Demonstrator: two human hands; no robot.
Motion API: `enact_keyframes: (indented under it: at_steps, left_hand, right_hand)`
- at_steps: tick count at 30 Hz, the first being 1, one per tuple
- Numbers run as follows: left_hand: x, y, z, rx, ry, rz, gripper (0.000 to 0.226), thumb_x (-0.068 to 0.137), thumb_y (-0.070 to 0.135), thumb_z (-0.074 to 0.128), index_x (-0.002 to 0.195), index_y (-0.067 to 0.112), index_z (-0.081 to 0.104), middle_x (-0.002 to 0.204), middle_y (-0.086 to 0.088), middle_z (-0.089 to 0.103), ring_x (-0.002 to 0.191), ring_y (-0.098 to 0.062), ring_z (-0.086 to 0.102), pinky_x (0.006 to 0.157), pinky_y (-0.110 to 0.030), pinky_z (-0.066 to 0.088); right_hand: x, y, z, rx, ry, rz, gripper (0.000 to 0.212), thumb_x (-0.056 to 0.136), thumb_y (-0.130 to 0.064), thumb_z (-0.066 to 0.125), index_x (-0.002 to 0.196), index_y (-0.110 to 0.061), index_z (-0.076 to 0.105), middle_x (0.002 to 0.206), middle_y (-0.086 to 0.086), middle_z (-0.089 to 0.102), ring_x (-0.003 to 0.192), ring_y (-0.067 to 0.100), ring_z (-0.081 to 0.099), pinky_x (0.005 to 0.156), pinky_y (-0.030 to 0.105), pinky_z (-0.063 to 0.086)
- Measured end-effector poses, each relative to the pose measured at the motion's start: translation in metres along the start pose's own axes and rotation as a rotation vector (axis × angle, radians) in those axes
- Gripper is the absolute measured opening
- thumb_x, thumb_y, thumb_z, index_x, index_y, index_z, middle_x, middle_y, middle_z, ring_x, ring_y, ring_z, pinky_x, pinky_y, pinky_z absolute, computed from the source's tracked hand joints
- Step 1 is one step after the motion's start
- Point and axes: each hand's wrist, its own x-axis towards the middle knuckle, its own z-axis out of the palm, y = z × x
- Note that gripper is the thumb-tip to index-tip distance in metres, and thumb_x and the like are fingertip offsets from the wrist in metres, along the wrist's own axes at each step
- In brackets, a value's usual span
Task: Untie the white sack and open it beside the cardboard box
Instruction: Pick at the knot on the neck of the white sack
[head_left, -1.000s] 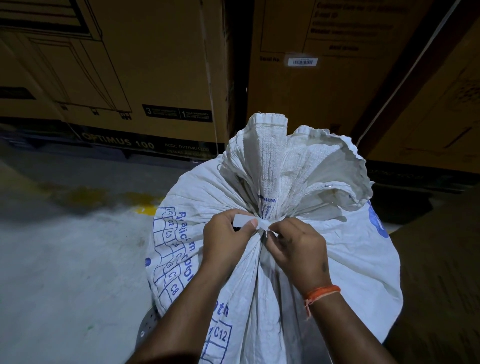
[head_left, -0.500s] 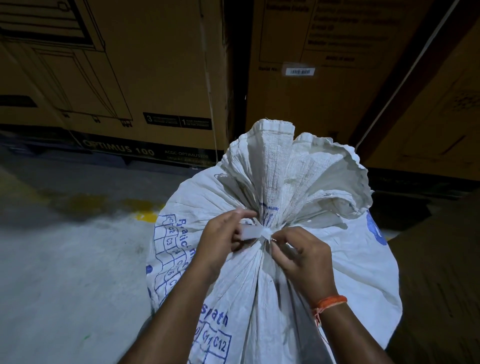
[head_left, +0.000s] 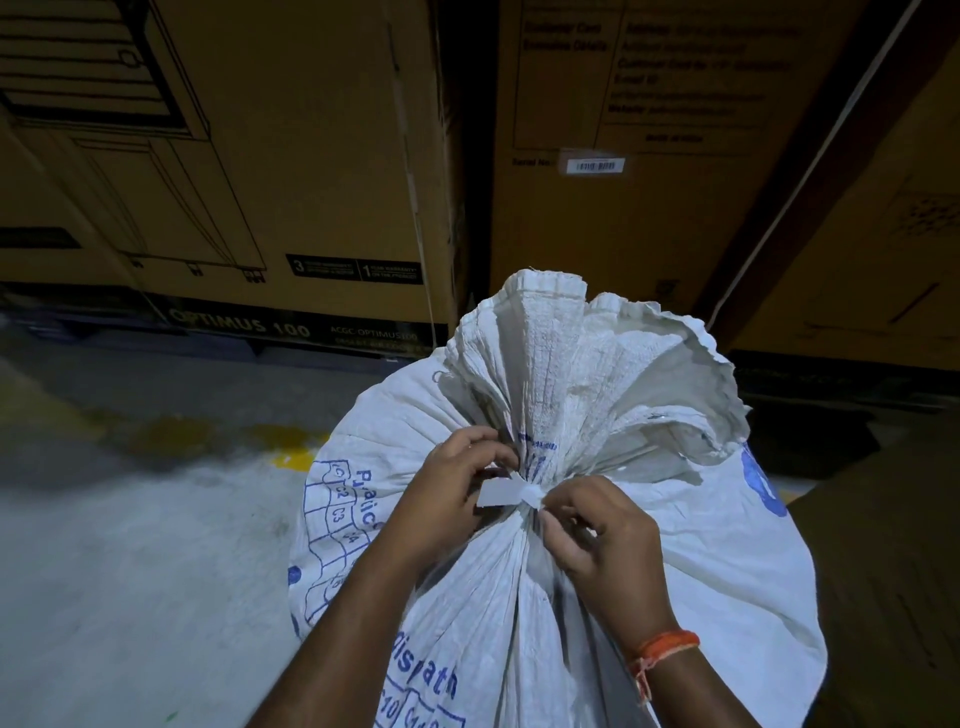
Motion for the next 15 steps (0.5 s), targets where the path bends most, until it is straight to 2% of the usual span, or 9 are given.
enact_keyframes:
  at_steps: [2, 4, 7, 9, 11, 13, 15]
  left_hand:
    - [0.001, -0.001, 0.002, 0.008, 0.027, 0.014, 0.029, 0.079, 0.018, 0.082, 0.101, 0.032, 0.070, 0.111, 0.013, 0.064, 0.100, -0.009, 0.063, 0.082, -0.026, 0.050]
    - [0.001, 0.000, 0.003, 0.032, 0.061, 0.001, 0.026, 0.076, 0.020, 0.083, 0.092, 0.032, 0.067, 0.094, 0.017, 0.066, 0.092, -0.010, 0.059, 0.074, -0.026, 0.042]
    - [-0.004, 0.001, 0.003, 0.053, 0.098, -0.005, 0.026, 0.077, 0.023, 0.085, 0.086, 0.036, 0.064, 0.087, 0.021, 0.067, 0.093, -0.005, 0.052, 0.071, -0.019, 0.036]
    - [-0.006, 0.002, 0.001, 0.032, 0.112, -0.006, 0.026, 0.077, 0.023, 0.086, 0.085, 0.036, 0.065, 0.087, 0.021, 0.068, 0.095, -0.004, 0.051, 0.071, -0.018, 0.037]
    - [-0.007, 0.001, 0.000, 0.012, 0.119, -0.018, 0.024, 0.076, 0.022, 0.087, 0.085, 0.035, 0.068, 0.088, 0.021, 0.070, 0.098, -0.004, 0.052, 0.072, -0.018, 0.041]
    - [-0.007, 0.001, -0.002, -0.017, 0.112, -0.052, 0.024, 0.077, 0.016, 0.086, 0.086, 0.034, 0.071, 0.087, 0.017, 0.071, 0.100, -0.003, 0.054, 0.074, -0.019, 0.044]
    - [-0.007, 0.001, -0.002, -0.028, 0.095, -0.071, 0.025, 0.080, 0.011, 0.081, 0.087, 0.033, 0.072, 0.085, 0.014, 0.071, 0.099, -0.002, 0.056, 0.075, -0.021, 0.046]
  right_hand:
    - [0.000, -0.003, 0.005, 0.042, 0.020, 0.089, 0.019, 0.082, -0.008, 0.080, 0.079, -0.023, 0.069, 0.074, -0.010, 0.063, 0.070, 0.009, 0.060, 0.063, 0.020, 0.048]
    - [0.000, -0.005, 0.009, 0.129, 0.036, 0.219, 0.019, 0.082, -0.008, 0.080, 0.079, -0.024, 0.071, 0.070, -0.008, 0.067, 0.068, 0.011, 0.064, 0.062, 0.019, 0.050]
    - [0.000, -0.010, 0.010, 0.307, 0.017, 0.397, 0.020, 0.082, -0.005, 0.080, 0.087, -0.023, 0.073, 0.076, -0.005, 0.074, 0.069, 0.008, 0.069, 0.068, 0.019, 0.056]
    - [0.000, -0.014, 0.010, 0.483, -0.009, 0.508, 0.023, 0.082, -0.004, 0.080, 0.096, -0.020, 0.072, 0.086, 0.005, 0.075, 0.072, 0.012, 0.071, 0.075, 0.024, 0.059]
    - [0.000, -0.016, 0.012, 0.644, -0.006, 0.603, 0.026, 0.080, -0.007, 0.083, 0.100, -0.018, 0.070, 0.095, 0.018, 0.073, 0.078, 0.025, 0.073, 0.082, 0.036, 0.060]
    - [-0.001, -0.017, 0.015, 0.676, 0.008, 0.649, 0.028, 0.077, -0.019, 0.087, 0.100, -0.019, 0.070, 0.096, 0.022, 0.072, 0.086, 0.035, 0.075, 0.088, 0.046, 0.060]
    - [-0.001, -0.021, 0.018, 0.729, 0.017, 0.705, 0.036, 0.077, -0.028, 0.088, 0.102, -0.013, 0.068, 0.093, 0.024, 0.074, 0.087, 0.038, 0.076, 0.089, 0.051, 0.061]
